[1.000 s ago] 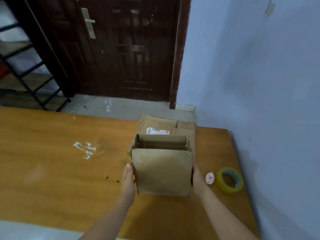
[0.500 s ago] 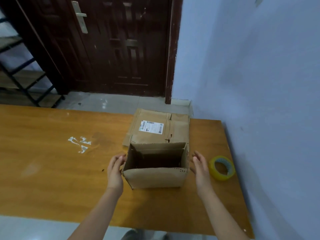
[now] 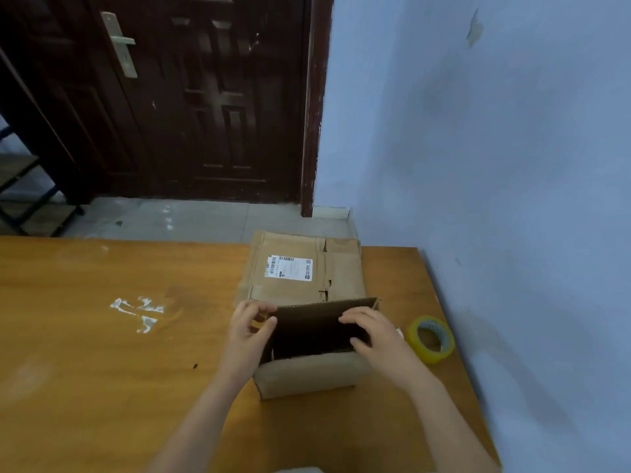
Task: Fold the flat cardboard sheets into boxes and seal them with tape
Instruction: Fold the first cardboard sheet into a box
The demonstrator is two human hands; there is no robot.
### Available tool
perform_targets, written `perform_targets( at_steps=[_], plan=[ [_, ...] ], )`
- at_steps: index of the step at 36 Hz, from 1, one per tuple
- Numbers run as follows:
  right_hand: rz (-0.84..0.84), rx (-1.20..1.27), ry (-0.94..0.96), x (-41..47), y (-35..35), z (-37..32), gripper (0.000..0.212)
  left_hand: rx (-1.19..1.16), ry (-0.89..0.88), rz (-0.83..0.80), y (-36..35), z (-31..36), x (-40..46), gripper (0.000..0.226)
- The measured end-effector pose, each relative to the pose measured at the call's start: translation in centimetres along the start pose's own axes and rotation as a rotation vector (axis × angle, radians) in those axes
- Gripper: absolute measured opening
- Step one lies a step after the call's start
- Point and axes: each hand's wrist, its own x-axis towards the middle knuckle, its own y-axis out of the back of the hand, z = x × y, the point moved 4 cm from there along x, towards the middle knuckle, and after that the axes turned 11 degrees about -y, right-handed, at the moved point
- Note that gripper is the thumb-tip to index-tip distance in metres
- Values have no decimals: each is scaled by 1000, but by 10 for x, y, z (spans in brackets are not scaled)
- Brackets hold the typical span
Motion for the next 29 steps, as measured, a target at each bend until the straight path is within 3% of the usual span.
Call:
perform_targets(
  at_steps=[6,10,14,21,29],
  plan=[
    [-241,-107,-97,10,4,-6,89,42,-16,-66,-5,-2,4,20],
    [-223,-344,-37,13,-2,-9,95,62,-20,-85,-14,-4,3,15],
    [-157,-366,-20,11,-2,-13,89,112,-65,-133,-17,-5,4,20],
    [-7,-285,143,6,-11,-16,55,253,-107,-213,-17,-12,2,34],
    [-290,-241,80,15,-47,-27,43,366,-144,-280,-24,-20,-7,42]
  ],
)
